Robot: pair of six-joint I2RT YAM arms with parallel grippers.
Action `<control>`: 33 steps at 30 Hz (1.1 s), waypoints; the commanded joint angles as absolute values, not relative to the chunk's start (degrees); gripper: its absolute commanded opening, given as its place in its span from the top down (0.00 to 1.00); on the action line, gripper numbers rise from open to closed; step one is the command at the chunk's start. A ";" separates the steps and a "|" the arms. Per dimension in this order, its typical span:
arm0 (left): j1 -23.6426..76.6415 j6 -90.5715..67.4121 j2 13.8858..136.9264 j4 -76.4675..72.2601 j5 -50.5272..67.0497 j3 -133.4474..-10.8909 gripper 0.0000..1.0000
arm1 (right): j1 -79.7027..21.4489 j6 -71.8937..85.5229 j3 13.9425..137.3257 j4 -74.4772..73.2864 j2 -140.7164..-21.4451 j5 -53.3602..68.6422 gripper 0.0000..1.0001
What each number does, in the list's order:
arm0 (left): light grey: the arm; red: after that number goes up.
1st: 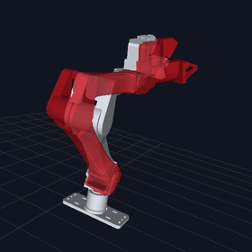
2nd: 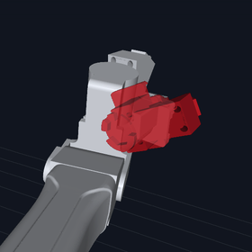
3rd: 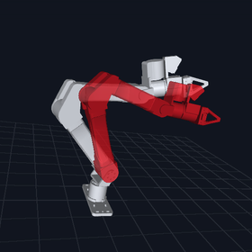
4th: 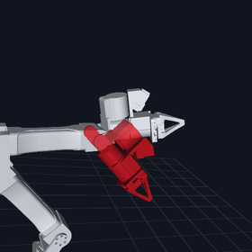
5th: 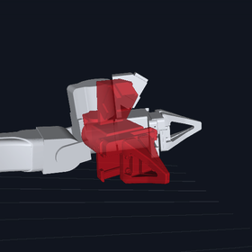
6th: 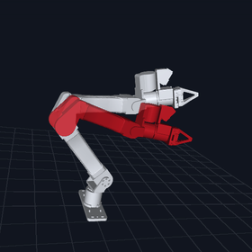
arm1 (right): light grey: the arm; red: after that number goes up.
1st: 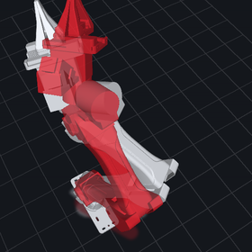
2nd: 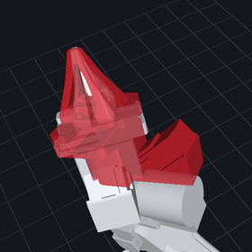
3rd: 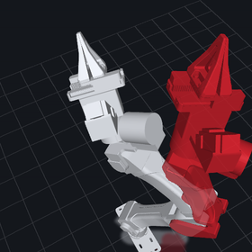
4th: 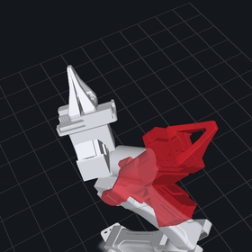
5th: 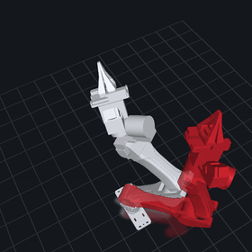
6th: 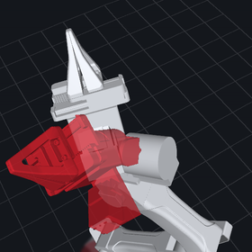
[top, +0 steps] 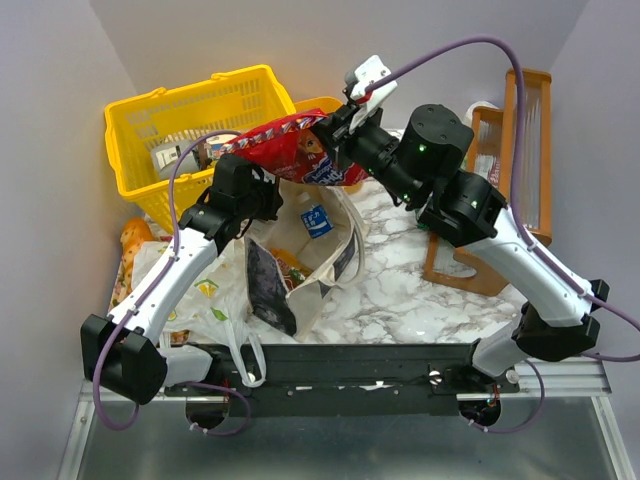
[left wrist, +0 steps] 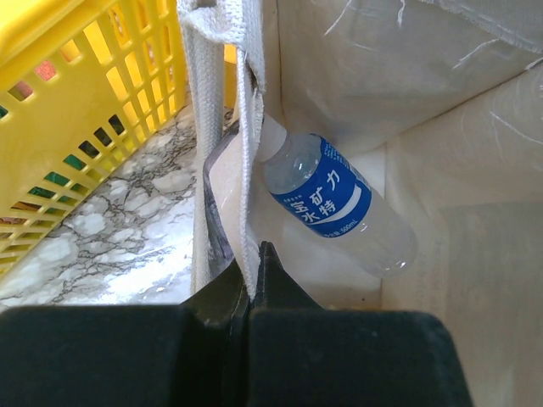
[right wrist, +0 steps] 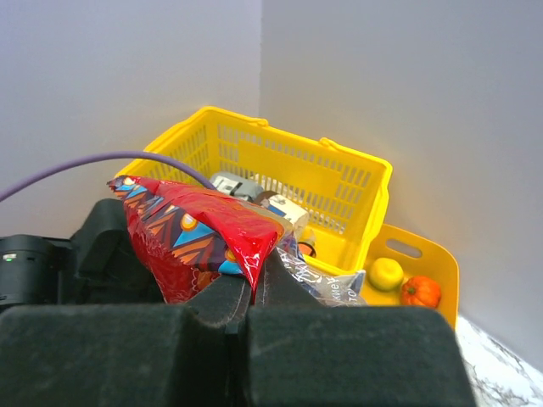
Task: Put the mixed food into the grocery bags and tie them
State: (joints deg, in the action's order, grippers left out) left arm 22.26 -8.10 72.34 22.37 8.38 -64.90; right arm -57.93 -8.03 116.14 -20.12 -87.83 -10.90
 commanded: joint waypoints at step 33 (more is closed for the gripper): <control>17.23 -13.10 69.17 18.19 24.79 -63.02 1.00 | -61.17 8.69 95.18 -3.69 -88.84 -10.38 0.99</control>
